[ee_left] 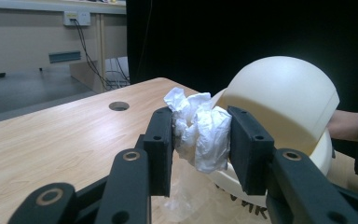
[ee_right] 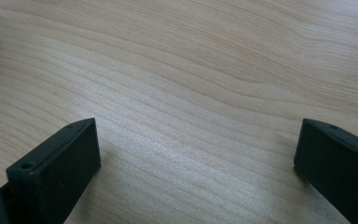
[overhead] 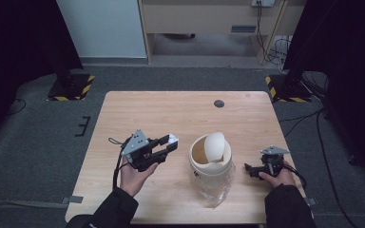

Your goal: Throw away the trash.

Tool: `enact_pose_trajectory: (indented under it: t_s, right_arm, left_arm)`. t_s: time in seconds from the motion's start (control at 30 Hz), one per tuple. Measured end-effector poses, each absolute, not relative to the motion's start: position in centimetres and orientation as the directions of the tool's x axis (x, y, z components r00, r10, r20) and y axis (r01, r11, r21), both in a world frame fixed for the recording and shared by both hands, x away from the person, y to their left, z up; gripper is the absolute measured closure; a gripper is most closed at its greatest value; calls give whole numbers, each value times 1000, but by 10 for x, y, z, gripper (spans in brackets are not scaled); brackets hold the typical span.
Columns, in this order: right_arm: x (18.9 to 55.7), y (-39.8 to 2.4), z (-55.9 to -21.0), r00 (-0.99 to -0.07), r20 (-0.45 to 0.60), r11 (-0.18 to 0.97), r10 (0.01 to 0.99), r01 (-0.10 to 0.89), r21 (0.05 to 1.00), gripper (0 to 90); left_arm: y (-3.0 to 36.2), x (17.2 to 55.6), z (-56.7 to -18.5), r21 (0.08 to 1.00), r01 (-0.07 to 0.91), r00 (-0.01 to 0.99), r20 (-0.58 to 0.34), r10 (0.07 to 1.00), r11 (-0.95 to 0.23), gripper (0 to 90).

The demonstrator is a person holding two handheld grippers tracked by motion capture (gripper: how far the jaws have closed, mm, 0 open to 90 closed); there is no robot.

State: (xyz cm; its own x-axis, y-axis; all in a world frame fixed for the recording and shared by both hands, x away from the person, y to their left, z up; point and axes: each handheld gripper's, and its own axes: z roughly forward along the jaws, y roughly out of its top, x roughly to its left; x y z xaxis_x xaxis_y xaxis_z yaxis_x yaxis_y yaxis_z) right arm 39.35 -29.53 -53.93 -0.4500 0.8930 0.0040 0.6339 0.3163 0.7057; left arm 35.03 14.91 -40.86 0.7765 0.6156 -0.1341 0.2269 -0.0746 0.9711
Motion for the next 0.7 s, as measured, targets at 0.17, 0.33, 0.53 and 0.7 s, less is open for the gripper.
enact_pose_trajectory:
  t_s: [0.17, 0.33, 0.53, 0.7]
  right_arm:
    - [393, -295, -539, -450, 5, 316, 893, 634, 706, 5]
    - [393, -295, -539, -450, 4, 316, 893, 634, 706, 5]
    - [393, -295, -539, -450, 4, 316, 893, 634, 706, 5]
    - [393, -295, -539, -450, 5, 316, 893, 634, 706, 5]
  left_arm:
    - [141, 352, -412, 968, 234, 787, -136, 602, -88, 621]
    - [134, 352, -413, 968, 234, 795, -139, 590, -88, 622]
    - [128, 353, -414, 967, 236, 804, -137, 579, -99, 623]
    - [125, 354, -415, 966, 239, 808, -143, 572, -95, 623]
